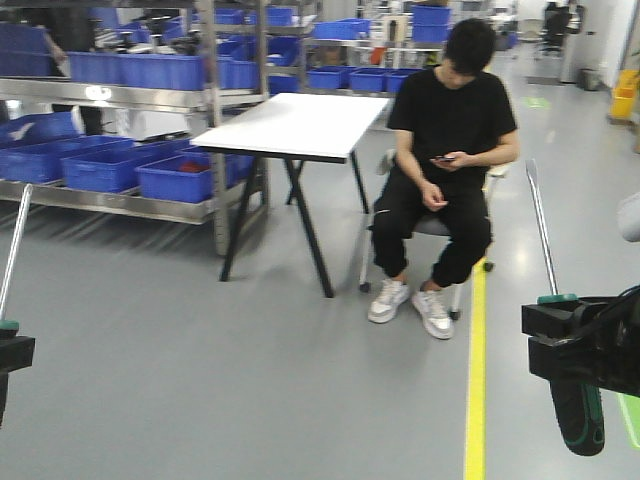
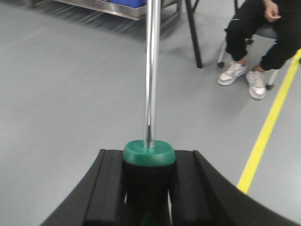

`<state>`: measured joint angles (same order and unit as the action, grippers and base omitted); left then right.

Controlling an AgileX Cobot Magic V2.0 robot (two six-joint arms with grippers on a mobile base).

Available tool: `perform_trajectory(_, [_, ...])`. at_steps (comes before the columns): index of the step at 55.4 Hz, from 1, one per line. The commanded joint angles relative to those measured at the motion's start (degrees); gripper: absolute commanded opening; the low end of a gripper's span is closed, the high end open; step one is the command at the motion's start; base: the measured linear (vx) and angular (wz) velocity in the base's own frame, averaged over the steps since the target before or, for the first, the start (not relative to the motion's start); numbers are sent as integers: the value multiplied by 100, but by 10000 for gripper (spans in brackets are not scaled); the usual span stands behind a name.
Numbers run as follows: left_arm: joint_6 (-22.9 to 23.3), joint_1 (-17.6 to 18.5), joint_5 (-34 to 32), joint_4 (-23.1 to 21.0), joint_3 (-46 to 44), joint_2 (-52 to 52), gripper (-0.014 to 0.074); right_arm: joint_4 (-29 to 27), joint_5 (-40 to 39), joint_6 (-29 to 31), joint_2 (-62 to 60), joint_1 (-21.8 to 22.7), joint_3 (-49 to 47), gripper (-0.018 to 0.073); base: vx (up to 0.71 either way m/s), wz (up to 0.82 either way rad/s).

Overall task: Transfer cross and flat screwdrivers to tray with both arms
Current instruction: 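Drive the base to the conveyor station holding both screwdrivers upright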

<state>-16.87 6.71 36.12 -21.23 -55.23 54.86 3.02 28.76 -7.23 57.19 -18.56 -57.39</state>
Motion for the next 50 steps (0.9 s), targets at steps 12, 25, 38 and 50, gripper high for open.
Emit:
perform_trajectory(12, [4, 20, -457, -156, -158, -99, 0, 77, -508, 27, -111, -2, -172, -8, 33, -37])
perform_trajectory(25, [4, 20, -457, -156, -158, -93, 0, 77, -508, 27, -111, -2, -172, -8, 39, -11])
perform_trajectory(38, [4, 20, -457, -156, -158, -93, 0, 77, -466, 27, -111, -2, -172, -8, 46, 20])
perform_trajectory(50, [4, 20, -457, -156, -158, -93, 0, 77, -466, 27, -111, -2, -172, -8, 52, 41])
